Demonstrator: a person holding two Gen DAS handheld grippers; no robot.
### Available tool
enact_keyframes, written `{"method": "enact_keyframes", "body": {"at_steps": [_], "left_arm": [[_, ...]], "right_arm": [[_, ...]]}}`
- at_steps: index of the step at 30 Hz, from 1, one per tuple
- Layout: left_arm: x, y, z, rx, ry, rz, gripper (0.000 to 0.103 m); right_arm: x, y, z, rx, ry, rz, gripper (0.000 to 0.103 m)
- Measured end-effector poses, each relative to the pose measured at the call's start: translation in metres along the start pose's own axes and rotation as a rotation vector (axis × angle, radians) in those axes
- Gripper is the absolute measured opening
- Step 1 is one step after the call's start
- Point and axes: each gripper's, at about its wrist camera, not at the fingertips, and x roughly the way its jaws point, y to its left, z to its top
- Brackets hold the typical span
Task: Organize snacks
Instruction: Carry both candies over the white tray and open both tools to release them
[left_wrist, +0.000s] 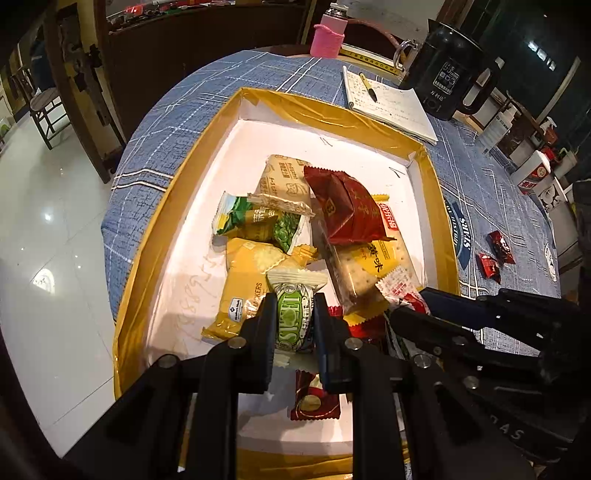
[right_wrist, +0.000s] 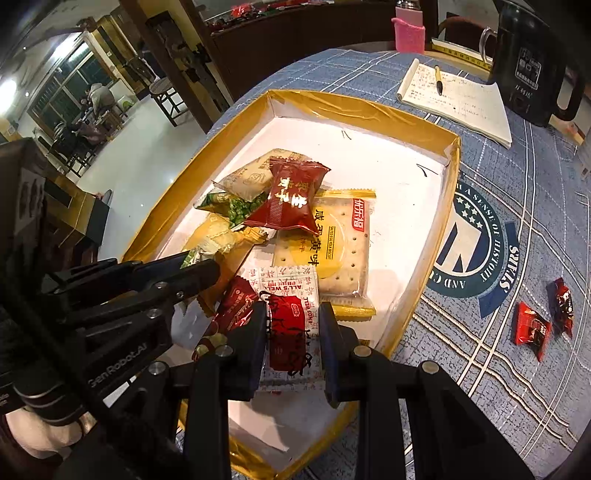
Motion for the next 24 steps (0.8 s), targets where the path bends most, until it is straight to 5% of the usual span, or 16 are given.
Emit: {"method": "enact_keyframes", "body": {"at_steps": [24], "left_arm": [[0.010,0.004,0.021,0.029,0.004,-0.054,0.026]], "right_arm": [[0.017,0.008,0.013,-0.008,0.009,-0.060,0.031]]}}
